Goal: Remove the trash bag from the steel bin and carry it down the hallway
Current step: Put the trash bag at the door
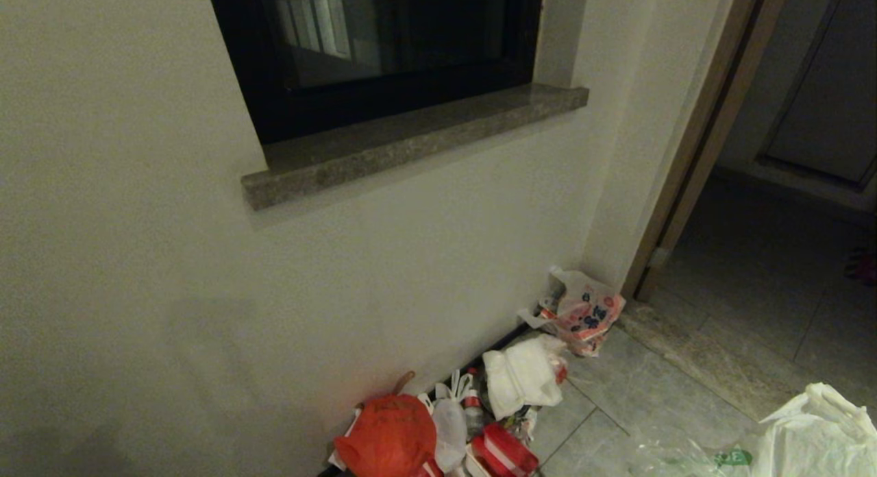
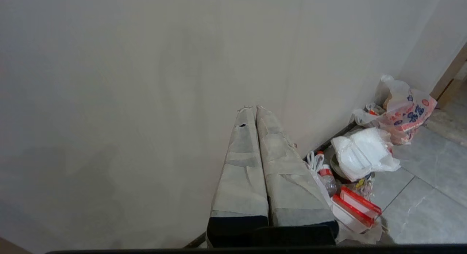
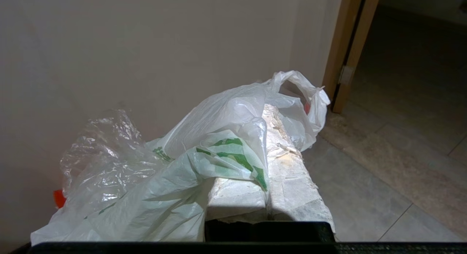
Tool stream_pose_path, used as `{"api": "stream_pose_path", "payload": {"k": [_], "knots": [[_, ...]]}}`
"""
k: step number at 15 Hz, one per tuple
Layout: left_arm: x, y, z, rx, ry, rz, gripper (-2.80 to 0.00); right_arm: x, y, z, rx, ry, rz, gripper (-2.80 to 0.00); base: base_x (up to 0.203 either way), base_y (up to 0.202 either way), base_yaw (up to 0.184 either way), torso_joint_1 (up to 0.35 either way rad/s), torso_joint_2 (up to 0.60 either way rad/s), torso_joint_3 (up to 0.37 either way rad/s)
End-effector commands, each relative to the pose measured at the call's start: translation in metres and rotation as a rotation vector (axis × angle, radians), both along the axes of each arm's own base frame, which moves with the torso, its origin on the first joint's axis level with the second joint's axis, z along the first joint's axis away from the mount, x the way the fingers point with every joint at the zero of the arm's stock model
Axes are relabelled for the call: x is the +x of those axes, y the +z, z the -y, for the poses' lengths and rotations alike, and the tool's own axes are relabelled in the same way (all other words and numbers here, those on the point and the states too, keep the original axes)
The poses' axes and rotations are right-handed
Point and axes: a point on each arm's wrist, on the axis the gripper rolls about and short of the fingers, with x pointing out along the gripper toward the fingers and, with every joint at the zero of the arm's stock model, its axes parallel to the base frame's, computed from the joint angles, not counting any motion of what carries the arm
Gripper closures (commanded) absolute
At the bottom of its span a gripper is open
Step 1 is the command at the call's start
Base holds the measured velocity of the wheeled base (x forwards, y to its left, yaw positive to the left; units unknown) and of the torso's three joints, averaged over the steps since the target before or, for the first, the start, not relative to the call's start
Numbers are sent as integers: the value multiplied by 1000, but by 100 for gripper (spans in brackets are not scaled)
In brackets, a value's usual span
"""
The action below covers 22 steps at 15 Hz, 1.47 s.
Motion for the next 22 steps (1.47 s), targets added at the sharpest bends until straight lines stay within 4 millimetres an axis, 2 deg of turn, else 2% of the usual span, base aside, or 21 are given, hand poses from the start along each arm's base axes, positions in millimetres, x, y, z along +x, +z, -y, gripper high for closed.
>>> {"api": "stream_pose_path", "payload": {"k": [1,9,16,22], "knots": [[0,0,0,0,0,-2,0,1,-4,0,0,1,-16,0,0,0,0,195,-514,-318],[0,0,0,0,0,-1,0,1,-4,0,0,1,-15,0,0,0,0,216,-530,-314],[0,0,0,0,0,0,0,1,-4,0,5,1,-16,0,0,-3,8,32,-64,-41],[0,0,0,0,0,-1,0,1,-4,0,5,1,-16,0,0,-9,161,2,3,-1]]}}
